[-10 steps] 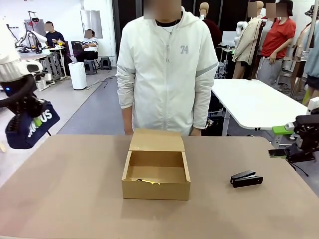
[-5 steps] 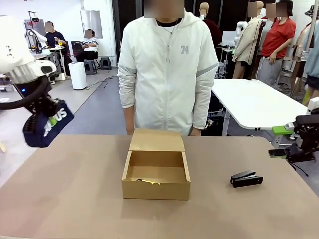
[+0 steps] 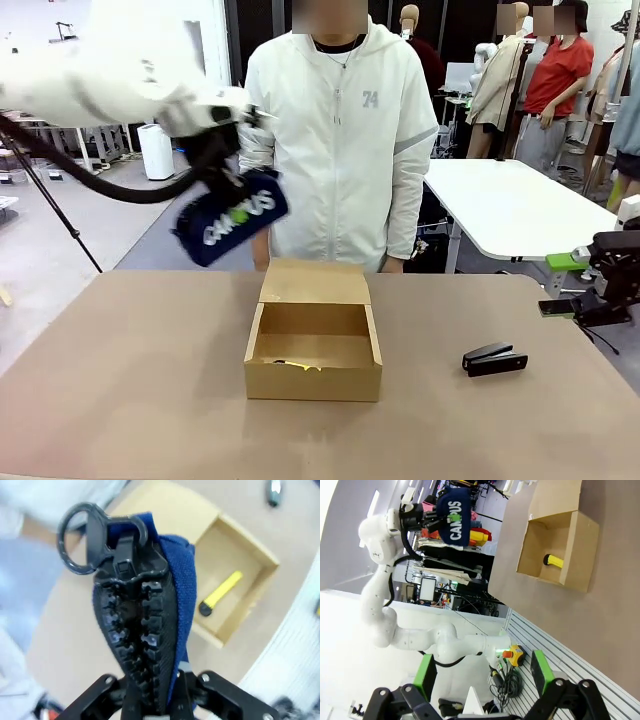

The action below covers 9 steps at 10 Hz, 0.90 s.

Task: Pack the items into the box.
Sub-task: Pick up the item indicated by the person and place it inside the Mailer Box.

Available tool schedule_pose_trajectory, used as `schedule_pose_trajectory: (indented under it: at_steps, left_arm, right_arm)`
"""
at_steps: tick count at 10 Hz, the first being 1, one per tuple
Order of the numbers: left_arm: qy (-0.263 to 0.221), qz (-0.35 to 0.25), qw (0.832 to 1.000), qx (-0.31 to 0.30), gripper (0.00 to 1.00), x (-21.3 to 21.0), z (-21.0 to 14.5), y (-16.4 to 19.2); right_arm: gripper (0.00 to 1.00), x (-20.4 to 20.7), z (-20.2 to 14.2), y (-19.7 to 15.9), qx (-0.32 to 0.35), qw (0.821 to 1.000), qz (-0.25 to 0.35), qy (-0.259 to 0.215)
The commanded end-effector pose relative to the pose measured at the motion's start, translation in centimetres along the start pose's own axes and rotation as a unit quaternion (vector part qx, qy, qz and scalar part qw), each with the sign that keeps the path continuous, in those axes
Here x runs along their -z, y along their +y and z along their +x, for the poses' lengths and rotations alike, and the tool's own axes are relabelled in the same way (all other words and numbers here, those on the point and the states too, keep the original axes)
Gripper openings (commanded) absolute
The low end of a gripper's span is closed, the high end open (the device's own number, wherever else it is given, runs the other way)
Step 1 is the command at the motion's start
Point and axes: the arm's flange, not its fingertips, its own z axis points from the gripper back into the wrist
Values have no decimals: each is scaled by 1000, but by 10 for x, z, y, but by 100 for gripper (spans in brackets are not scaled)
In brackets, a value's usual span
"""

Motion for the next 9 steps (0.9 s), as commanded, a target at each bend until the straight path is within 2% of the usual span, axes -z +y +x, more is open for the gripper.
schedule_pose_trajectory:
  at_steps: [1, 2, 4, 6, 9]
  left_arm:
    - [22, -1, 982, 188, 0, 29, 34, 10]
    - [13, -11, 968, 252, 0, 46, 48, -2]
    - [20, -23, 945, 325, 0, 87, 66, -29]
    - [59, -10, 941, 333, 0, 124, 64, -44]
    - [56, -100, 927, 358, 0, 173, 52, -78]
  right_arm:
    - [100, -2, 1, 3, 2, 1000, 3, 3]
    - [100, -2, 1, 3, 2, 1000, 3, 3]
    - [100, -2, 1, 3, 2, 1000, 3, 3]
    - [100, -2, 1, 3, 2, 1000, 3, 3]
    - [100, -2, 1, 3, 2, 1000, 3, 3]
